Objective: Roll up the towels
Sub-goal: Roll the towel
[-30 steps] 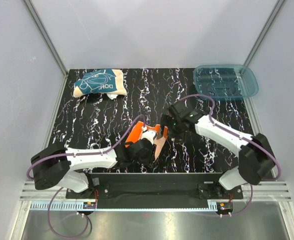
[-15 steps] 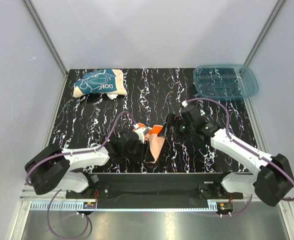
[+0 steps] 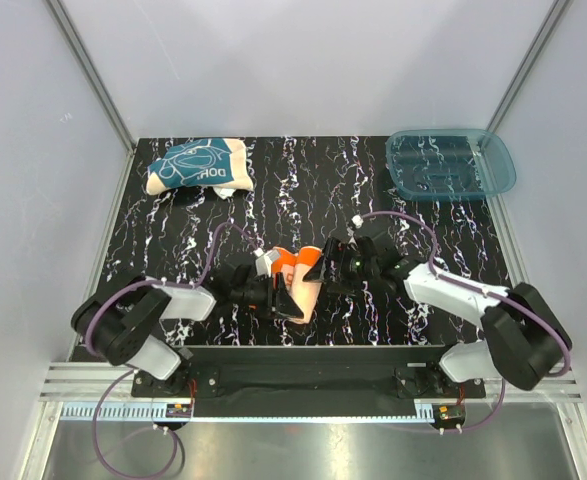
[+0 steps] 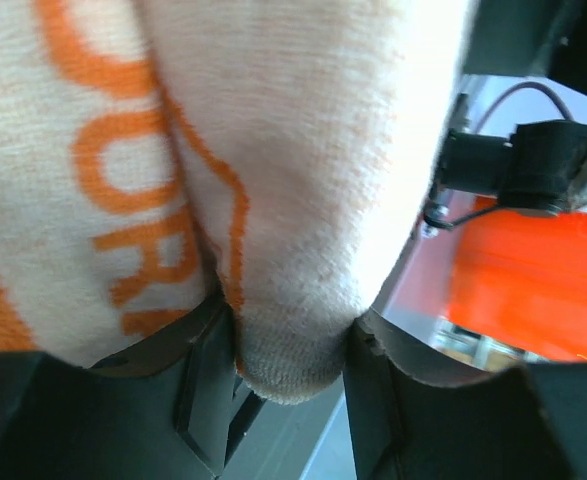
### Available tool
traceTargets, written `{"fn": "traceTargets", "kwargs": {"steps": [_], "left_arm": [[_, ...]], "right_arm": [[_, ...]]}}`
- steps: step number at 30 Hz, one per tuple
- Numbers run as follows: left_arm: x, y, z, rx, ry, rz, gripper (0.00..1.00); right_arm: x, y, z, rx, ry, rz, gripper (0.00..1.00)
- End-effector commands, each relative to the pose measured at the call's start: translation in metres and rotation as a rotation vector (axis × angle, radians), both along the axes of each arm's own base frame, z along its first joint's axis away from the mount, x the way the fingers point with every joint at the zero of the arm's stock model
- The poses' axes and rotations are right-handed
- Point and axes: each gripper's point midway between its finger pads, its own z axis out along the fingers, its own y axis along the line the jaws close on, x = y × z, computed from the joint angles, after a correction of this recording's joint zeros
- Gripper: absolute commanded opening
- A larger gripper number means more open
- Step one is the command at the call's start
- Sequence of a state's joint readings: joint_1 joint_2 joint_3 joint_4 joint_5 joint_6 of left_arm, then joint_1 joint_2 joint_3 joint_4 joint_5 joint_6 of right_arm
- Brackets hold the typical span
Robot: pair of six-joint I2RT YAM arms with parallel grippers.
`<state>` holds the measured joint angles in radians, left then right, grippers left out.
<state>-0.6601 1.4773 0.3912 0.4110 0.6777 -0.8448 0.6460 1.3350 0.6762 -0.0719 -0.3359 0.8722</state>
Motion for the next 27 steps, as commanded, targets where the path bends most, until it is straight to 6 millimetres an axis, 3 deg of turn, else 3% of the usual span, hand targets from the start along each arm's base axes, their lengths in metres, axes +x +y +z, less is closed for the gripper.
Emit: {"fn": "traceTargets", "kwargs": {"steps": [1, 10, 15, 16, 19, 22, 27], "left_arm": [[-0.008, 0.001, 0.002, -0.086, 0.069, -0.033, 0.45], [-0.002, 0.007, -0.005, -0.086, 0.116, -0.029, 0.51], [0.000, 0.005, -0.001, -0.112, 0.136, -0.029, 0.52], [0.000, 0.005, -0.001, -0.108, 0.143, -0.030, 0.53], [0.001, 0.007, -0.002, -0.069, 0.141, -0.024, 0.58], [0.006, 0.015, -0.008, 0.024, 0.117, -0.005, 0.64], [0.025, 0.030, 0.006, 0.169, -0.030, 0.053, 0.68]], "right_arm": [[0.010, 0.017, 0.007, 0.080, -0.044, 0.020, 0.93], [0.016, 0.028, -0.024, 0.067, -0.009, 0.027, 0.87], [0.014, 0.035, -0.044, 0.056, 0.024, 0.038, 0.72], [0.014, 0.035, -0.047, 0.052, 0.029, 0.037, 0.61], [0.011, 0.034, -0.055, 0.039, 0.050, 0.028, 0.44], [0.008, 0.029, -0.060, 0.008, 0.078, 0.008, 0.39], [0.001, 0.024, -0.060, -0.051, 0.116, 0.006, 0.37]]}}
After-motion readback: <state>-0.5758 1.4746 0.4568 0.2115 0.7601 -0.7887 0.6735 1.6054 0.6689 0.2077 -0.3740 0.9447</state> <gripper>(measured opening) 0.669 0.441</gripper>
